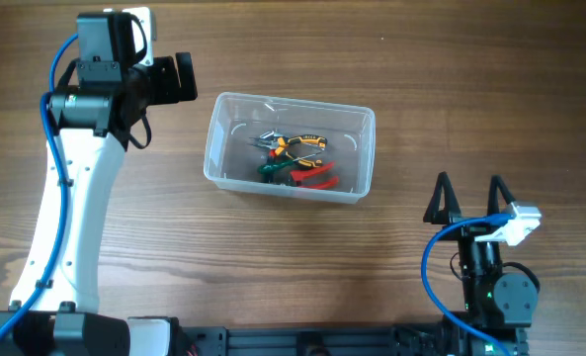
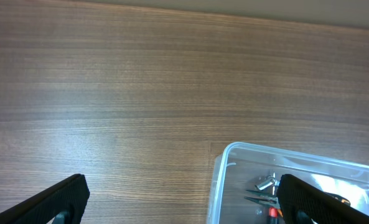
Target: Pack container
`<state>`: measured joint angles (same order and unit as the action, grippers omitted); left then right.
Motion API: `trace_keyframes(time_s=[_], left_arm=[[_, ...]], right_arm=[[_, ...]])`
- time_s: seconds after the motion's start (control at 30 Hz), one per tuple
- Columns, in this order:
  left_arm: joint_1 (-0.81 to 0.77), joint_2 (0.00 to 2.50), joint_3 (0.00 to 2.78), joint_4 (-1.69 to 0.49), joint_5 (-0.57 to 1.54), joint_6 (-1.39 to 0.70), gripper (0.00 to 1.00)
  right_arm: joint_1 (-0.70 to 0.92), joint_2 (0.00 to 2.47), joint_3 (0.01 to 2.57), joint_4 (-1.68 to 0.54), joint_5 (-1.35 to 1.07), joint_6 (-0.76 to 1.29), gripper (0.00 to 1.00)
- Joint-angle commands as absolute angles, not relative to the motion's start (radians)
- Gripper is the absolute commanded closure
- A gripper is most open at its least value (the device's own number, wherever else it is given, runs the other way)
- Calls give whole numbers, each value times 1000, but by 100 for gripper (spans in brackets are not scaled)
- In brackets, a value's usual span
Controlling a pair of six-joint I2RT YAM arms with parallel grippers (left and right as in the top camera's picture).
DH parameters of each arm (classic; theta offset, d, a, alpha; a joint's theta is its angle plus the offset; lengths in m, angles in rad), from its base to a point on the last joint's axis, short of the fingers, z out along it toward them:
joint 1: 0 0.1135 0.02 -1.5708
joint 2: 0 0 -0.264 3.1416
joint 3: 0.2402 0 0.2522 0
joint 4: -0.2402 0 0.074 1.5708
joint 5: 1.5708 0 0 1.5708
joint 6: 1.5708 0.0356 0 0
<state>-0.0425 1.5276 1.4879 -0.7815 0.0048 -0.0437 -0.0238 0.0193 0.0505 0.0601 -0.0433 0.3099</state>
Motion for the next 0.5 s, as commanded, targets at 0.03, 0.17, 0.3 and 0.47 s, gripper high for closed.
trace_keyframes(time_s=[0.03, 0.17, 0.3, 0.47], left_arm=[[-36, 1524, 1494, -782, 6, -61, 0], [-36, 1524, 1494, -782, 6, -61, 0], [-36, 1524, 1494, -782, 6, -61, 0], [-36, 1524, 1494, -782, 6, -61, 0]], right_arm=[[-20, 2, 4, 50, -23, 325, 0], [-20, 2, 5, 39, -48, 260, 0], [-20, 2, 5, 31, -116, 137, 0], [-20, 2, 5, 12, -134, 76, 0]])
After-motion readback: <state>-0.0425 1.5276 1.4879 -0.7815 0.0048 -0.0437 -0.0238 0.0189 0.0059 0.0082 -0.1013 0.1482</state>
